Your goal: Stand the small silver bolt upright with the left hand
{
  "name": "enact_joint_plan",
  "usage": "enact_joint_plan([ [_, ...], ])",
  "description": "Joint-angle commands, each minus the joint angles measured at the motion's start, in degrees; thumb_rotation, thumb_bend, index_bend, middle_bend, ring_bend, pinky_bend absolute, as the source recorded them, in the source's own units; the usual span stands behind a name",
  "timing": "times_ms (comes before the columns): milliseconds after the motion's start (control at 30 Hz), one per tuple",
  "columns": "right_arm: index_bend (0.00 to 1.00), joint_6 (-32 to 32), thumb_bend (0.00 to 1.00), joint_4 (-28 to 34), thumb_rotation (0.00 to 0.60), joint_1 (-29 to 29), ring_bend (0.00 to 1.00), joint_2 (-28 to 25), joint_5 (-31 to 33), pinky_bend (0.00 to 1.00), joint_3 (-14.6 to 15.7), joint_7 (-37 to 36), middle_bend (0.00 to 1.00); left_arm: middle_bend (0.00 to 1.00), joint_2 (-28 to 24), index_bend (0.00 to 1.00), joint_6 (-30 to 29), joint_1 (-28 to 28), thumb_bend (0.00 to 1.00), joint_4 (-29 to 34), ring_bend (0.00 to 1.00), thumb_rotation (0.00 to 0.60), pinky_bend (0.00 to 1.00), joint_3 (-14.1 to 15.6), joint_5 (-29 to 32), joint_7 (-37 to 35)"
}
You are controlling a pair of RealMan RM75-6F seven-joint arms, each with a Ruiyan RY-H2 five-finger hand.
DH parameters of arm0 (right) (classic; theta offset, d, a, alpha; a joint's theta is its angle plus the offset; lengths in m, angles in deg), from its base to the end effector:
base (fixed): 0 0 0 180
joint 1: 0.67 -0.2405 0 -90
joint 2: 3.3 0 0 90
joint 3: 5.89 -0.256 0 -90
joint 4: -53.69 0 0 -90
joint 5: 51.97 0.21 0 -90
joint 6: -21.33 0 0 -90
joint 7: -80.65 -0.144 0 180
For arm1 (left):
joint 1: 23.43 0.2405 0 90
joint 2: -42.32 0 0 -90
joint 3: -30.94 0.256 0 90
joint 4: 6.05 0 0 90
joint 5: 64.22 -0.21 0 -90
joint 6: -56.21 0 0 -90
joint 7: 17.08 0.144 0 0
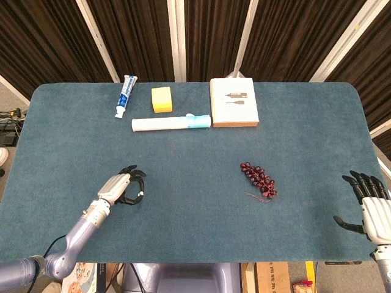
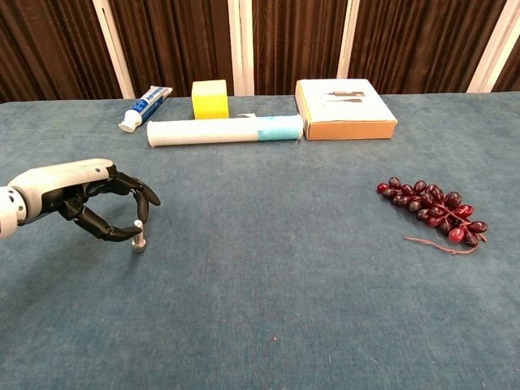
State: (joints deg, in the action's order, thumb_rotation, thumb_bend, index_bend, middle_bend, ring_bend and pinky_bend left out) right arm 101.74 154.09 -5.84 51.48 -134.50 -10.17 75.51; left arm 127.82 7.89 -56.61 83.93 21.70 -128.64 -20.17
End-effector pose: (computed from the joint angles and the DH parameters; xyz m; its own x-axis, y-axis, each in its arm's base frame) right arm -0.3022 -0.1858 0.1926 0.3232 -0.0529 0.9449 -0.9448 0.0391 0.3253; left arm -0.1920 0.2986 -0.0211 0.0203 0.5225 0.8524 0.9929 -0.1103 0.0440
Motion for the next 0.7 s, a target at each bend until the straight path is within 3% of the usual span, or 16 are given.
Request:
enact_joint_plan([
  [33,0.17,0.00,0.15,0.01,0.600,0.00,0.06,0.02,-0.03,0.00,0.02,0.03,0.11,0.19,-0.65,0.56,0.65,-0.01,0.52,-0.66,0.00,0.600,0.00,0.38,-2.08,-2.07],
  [567,0.19,-0.39,0.15,0.24,0.600,-0.06,0.06,-0.34,0.16,0.00,0.11,-0.55,0.11,0.16,-4.08,0.50,3.87,-0.95,0.48,-1.83,0.00,0.600,0.00,2.74,-5.84,-5.75],
  [700,0.19,-0.27,0.15,0.26,0.600,-0.02,0.06,-0.37,0.13,0.00,0.10,-0.57,0.11,0.14,-5.01,0.41,4.32,-1.09,0.48,-1.65,0.00,0.600,0.00,3.06,-6.36,-6.57],
])
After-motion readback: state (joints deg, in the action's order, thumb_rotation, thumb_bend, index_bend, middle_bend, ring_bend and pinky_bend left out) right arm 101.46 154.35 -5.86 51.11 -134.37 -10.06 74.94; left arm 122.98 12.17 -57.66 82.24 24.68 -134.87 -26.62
